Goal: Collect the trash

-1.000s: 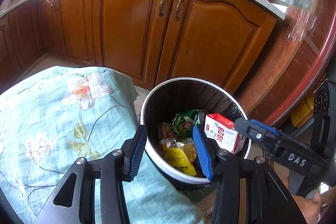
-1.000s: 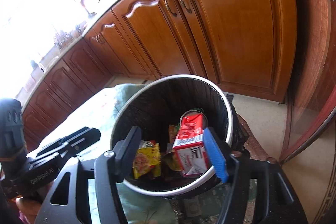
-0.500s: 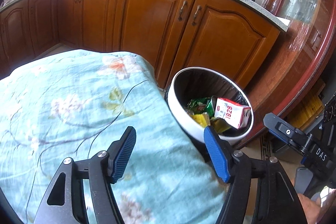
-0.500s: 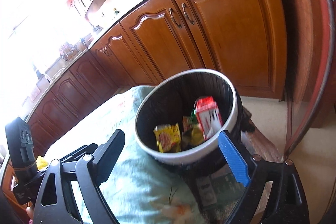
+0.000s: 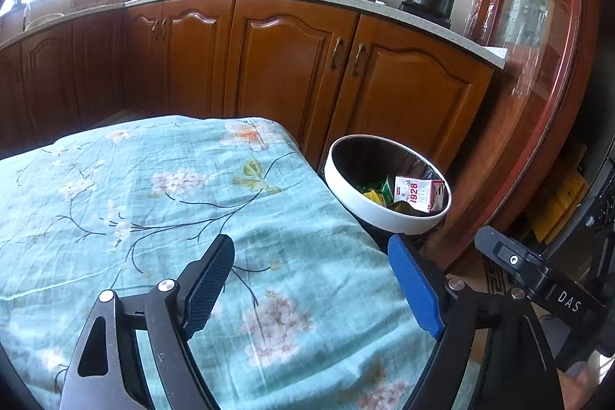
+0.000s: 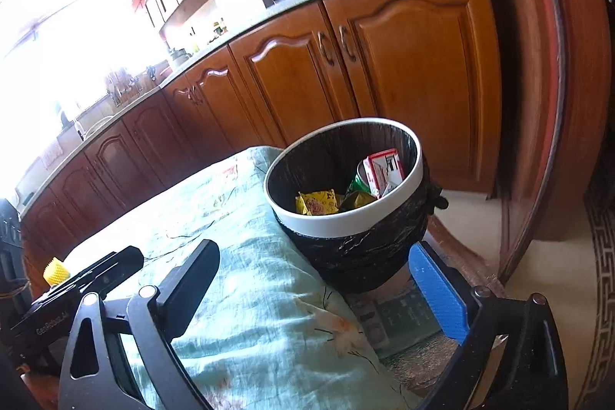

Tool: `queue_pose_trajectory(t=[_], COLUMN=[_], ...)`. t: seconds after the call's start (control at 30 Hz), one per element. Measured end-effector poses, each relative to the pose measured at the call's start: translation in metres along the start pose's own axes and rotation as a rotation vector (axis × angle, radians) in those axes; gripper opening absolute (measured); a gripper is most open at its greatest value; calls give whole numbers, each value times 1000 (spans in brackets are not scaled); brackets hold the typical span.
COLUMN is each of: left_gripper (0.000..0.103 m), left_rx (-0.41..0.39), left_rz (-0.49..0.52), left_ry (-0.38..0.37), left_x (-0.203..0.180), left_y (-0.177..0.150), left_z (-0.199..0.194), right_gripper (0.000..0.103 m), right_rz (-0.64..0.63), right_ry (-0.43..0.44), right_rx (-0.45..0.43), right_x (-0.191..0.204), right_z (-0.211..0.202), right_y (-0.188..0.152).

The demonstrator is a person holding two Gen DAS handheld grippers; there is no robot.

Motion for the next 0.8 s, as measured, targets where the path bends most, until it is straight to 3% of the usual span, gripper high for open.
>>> queue_pose_trajectory(t=[0.23,0.47,0.8], left_gripper=[102,102,102], left_rx=[-133,-199,-216], left_rz=[36,72,105], left_ry=[26,69,104], left_x=[4,6,13], left_y=[-2,-19,-23], left_z=[-46,-68,-72], right_gripper=[103,103,103], right_rz=[-106,-141,-188], right_ry=[-42,-43,-50], right_rx=[-135,-240,-250], right_x=[18,23,29], right_z=[-38,-58,-63], right_y=[12,8,-1])
Point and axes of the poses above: each gripper's, at about its wrist camera, not at the fingertips, and z roughly the way its jaws point, x to its left, y to its top, the point moved 10 cm from there along z, roughly the way its jaws point, and after that the axes turned 4 degrees about -x, right-handed, at the moved point
